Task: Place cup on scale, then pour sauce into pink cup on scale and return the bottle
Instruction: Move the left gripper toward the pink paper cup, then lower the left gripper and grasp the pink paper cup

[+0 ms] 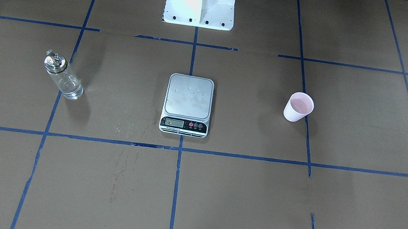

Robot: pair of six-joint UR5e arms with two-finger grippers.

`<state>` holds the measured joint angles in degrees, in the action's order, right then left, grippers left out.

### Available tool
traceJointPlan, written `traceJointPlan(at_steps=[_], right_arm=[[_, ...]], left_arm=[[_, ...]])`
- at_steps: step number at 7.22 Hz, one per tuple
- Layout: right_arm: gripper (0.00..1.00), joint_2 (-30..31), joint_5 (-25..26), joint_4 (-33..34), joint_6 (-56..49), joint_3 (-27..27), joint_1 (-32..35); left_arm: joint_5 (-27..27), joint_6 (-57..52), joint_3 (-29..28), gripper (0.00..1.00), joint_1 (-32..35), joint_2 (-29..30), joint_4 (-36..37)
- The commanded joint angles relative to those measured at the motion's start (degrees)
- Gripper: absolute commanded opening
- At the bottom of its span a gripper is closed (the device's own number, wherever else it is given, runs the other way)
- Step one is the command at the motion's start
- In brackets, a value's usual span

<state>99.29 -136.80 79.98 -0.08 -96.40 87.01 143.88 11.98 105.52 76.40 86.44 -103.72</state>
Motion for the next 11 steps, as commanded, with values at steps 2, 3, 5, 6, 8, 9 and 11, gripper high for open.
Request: traceJointPlan(at_steps=[2, 3, 5, 6, 8, 9, 11], right_arm=[[1.0, -0.1, -1.3, 0.0, -0.2, 0.1, 0.0], [1.0, -0.2, -1.8, 0.0, -0.2, 0.0, 0.0], [1.0, 0.2, -2.2, -5.9, 0.0, 1.2, 0.0], [1.0, 0.2, -2.2, -6.8, 0.0, 1.2, 0.0], [1.0, 0.2, -2.4, -6.8, 0.0, 1.2, -0.1], [1.0, 0.2, -2.4, -6.7, 0.0, 1.4, -0.2], [1.0, 0.2, -2.4, -6.7, 0.0, 1.4, -0.2]], left_arm=[[-8.9, 28.1, 2.5, 1.0, -15.9, 3.5, -10.2], [-9.7, 34.9, 2.4, 1.0, -18.3, 4.5, -10.2], [-18.2, 43.1, 1.3, 1.0, -27.1, 8.3, -9.8], [-18.5, 45.0, 0.9, 1.0, -29.2, 9.7, -9.7], [-19.4, 45.7, 0.5, 1.0, -30.5, 9.5, -9.7], [-20.7, 45.8, -0.4, 1.0, -30.9, 9.6, -9.7], [-20.7, 45.8, -2.8, 0.99, -31.8, 11.6, -9.7]])
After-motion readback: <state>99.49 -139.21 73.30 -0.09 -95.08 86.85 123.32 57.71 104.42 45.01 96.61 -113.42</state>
